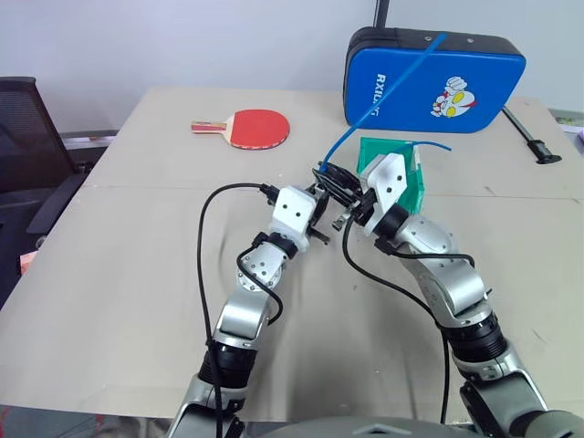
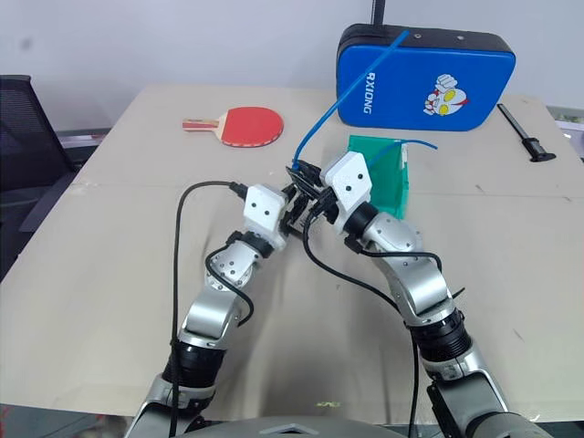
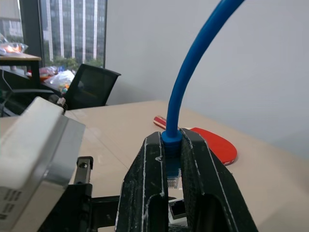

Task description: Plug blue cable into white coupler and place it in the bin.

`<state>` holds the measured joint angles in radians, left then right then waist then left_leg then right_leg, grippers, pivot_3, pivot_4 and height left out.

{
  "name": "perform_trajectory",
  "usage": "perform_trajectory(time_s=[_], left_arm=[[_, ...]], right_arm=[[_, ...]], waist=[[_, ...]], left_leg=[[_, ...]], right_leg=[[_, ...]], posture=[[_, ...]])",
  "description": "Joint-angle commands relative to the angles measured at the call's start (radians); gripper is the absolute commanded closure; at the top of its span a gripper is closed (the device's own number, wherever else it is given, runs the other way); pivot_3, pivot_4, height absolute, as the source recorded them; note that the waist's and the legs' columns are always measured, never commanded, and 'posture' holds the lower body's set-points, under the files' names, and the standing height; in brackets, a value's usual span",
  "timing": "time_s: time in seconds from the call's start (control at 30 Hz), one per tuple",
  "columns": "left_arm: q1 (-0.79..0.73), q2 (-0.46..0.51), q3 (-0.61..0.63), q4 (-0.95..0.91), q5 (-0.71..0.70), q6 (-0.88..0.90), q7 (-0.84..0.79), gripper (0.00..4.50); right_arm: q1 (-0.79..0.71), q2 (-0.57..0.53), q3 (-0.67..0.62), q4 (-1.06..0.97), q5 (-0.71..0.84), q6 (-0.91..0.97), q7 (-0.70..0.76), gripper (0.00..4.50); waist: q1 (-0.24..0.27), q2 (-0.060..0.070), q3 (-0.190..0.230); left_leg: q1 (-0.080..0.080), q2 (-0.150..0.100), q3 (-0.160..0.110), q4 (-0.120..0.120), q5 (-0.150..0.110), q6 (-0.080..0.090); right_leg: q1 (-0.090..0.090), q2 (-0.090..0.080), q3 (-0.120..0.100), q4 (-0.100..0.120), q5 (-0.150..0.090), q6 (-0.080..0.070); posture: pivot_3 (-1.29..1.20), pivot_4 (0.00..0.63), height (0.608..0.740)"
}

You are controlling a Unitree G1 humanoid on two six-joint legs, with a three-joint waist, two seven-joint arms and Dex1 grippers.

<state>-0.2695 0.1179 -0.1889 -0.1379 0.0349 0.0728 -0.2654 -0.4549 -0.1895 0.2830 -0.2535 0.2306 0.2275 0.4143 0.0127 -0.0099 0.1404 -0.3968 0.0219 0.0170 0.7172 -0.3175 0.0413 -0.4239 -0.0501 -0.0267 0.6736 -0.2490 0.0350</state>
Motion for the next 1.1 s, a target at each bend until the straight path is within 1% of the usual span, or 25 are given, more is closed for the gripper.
perform_trajectory(time_s=[0.03, 0.1, 0.43, 0.63, 0.7, 0.77, 0.9, 0.97, 1.1], left_arm=[[0.004, 0.0, -0.012, -0.036, 0.008, -0.029, -0.005, 4.18], [0.005, 0.002, -0.015, -0.037, 0.011, -0.032, -0.007, 4.18], [0.019, 0.004, -0.023, -0.052, 0.019, -0.041, -0.008, 4.18], [0.01, 0.001, -0.03, -0.051, 0.017, -0.049, -0.018, 4.18], [0.003, -0.004, -0.03, -0.055, 0.013, -0.051, -0.021, 4.18], [-0.005, -0.011, -0.028, -0.062, 0.007, -0.052, -0.022, 4.18], [-0.007, -0.02, -0.026, -0.067, -0.003, -0.059, -0.028, 4.18], [-0.006, -0.024, -0.022, -0.073, -0.009, -0.061, -0.029, 4.18], [-0.009, -0.033, -0.013, -0.083, -0.021, -0.061, -0.03, 4.18]], right_arm=[[-0.006, -0.012, 0.004, -0.005, -0.052, -0.019, 0.012, 4.5], [-0.003, -0.024, 0.011, 0.015, -0.092, -0.014, 0.01, 4.5], [0.004, -0.021, 0.013, 0.046, -0.171, 0.011, 0.007, 4.5], [0.0, -0.039, 0.064, 0.048, -0.219, 0.057, 0.041, 4.5], [0.004, -0.05, 0.092, 0.046, -0.243, 0.12, 0.053, 4.5], [0.014, -0.071, 0.126, 0.041, -0.262, 0.271, 0.07, 4.5], [0.026, -0.068, 0.139, 0.033, -0.256, 0.466, 0.063, 4.5], [0.034, -0.069, 0.147, 0.025, -0.253, 0.495, 0.067, 4.5], [0.051, -0.054, 0.138, 0.028, -0.244, 0.484, 0.057, 4.5]], waist=[[0.0, 0.0, 0.0], [0.0, 0.0, 0.0], [0.0, 0.0, 0.0], [0.0, 0.0, 0.0], [0.0, 0.0, 0.0], [0.0, 0.0, 0.0], [0.0, 0.0, 0.0], [0.0, 0.0, 0.0], [0.0, 0.0, 0.0]], left_leg=[[0.0, 0.0, 0.0, 0.0, 0.0, 0.0], [0.0, 0.0, 0.0, 0.0, 0.0, 0.0], [0.0, 0.0, 0.0, 0.0, 0.0, -0.001], [0.0, 0.0, 0.0, 0.0, 0.0, 0.0], [0.0, 0.0, 0.0, 0.0, 0.0, 0.0], [0.0, 0.0, 0.0, 0.0, 0.0, 0.0], [0.0, 0.0, 0.0, 0.0, 0.0, 0.0], [0.0, 0.0, 0.0, 0.0, 0.0, 0.0], [0.0, 0.0, 0.0, 0.0, 0.0, 0.0]], right_leg=[[0.0, 0.0, 0.0, 0.0, 0.0, 0.0], [0.0, 0.0, 0.0, 0.0, 0.0, 0.0], [0.0, 0.0, -0.001, 0.0, 0.0, 0.0], [0.0, 0.0, -0.001, 0.0, 0.0, 0.0], [0.0, 0.0, -0.001, 0.0, 0.0, 0.0], [0.0, 0.0, -0.001, 0.0, 0.0, 0.0], [0.0, -0.001, -0.001, 0.0, 0.0, 0.0], [0.0, -0.001, -0.002, 0.0, 0.0, 0.0], [0.0, -0.001, -0.002, 0.0, 0.0, 0.0]], posture=[[0.0, 0.15, 0.681], [0.0, 0.15, 0.681], [0.0, 0.15, 0.681], [0.0, 0.15, 0.681], [0.0, 0.15, 0.681], [0.0, 0.15, 0.681], [0.0, 0.15, 0.681], [0.0, 0.15, 0.681], [0.0, 0.15, 0.681]])
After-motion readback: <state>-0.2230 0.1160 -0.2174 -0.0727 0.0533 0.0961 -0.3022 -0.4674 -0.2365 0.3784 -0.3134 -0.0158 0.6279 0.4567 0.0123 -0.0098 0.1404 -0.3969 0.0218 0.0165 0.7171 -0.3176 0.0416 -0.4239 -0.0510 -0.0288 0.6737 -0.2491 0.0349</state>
